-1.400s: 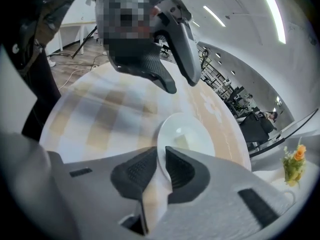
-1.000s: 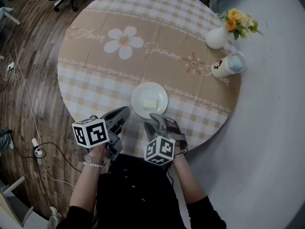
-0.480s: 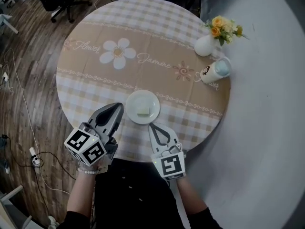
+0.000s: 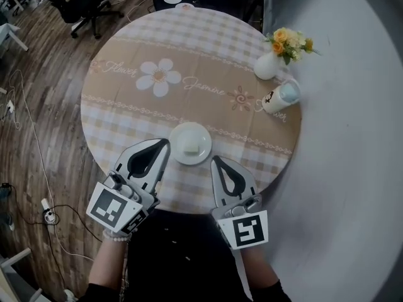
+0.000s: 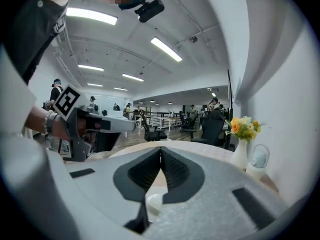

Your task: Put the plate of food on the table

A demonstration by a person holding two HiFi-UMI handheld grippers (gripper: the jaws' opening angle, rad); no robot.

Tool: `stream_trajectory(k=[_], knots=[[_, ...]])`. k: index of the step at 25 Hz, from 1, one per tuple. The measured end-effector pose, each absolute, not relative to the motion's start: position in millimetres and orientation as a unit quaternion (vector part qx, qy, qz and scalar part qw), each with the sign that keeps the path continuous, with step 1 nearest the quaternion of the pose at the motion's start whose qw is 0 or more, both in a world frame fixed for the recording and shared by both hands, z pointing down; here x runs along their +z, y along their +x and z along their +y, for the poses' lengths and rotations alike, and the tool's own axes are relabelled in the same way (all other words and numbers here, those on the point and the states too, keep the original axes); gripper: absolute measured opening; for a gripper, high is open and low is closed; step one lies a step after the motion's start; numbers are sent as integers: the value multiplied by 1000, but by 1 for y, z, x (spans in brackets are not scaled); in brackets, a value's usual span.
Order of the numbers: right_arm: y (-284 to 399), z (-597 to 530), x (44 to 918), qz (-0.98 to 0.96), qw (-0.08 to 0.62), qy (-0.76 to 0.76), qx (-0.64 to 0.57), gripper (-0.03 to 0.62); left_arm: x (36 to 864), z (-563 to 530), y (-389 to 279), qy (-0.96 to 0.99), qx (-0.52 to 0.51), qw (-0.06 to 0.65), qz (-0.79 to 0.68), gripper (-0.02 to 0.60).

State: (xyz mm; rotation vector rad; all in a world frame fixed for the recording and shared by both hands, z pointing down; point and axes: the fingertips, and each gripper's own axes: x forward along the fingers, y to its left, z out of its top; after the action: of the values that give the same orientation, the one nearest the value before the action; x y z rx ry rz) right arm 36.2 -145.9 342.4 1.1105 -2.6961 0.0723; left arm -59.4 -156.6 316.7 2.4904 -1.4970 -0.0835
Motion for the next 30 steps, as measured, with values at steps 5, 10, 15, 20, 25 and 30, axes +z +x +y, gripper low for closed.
stream_trajectory(k=[5,10,15,20,25,30], knots=[[47,-145,304,-918,70,390,1,0,302,-141,-60,852,-19,102,-513,0],[53,-143,283,-916,48,399,-4,0,289,-132,-56,858,-2,71,-508,1],[52,-142,274,-915,35,402,-7,0,288,-120,-52,864,19,55,-500,1],[46,-139,273,-917,36,396,-13,0,294,-117,-51,867,31,55,-494,1],[43,-138,276,-919,42,392,-12,0,294,-116,-52,867,29,61,-494,0],[42,-139,280,-919,47,391,-11,0,295,-118,-55,865,27,64,-497,0]])
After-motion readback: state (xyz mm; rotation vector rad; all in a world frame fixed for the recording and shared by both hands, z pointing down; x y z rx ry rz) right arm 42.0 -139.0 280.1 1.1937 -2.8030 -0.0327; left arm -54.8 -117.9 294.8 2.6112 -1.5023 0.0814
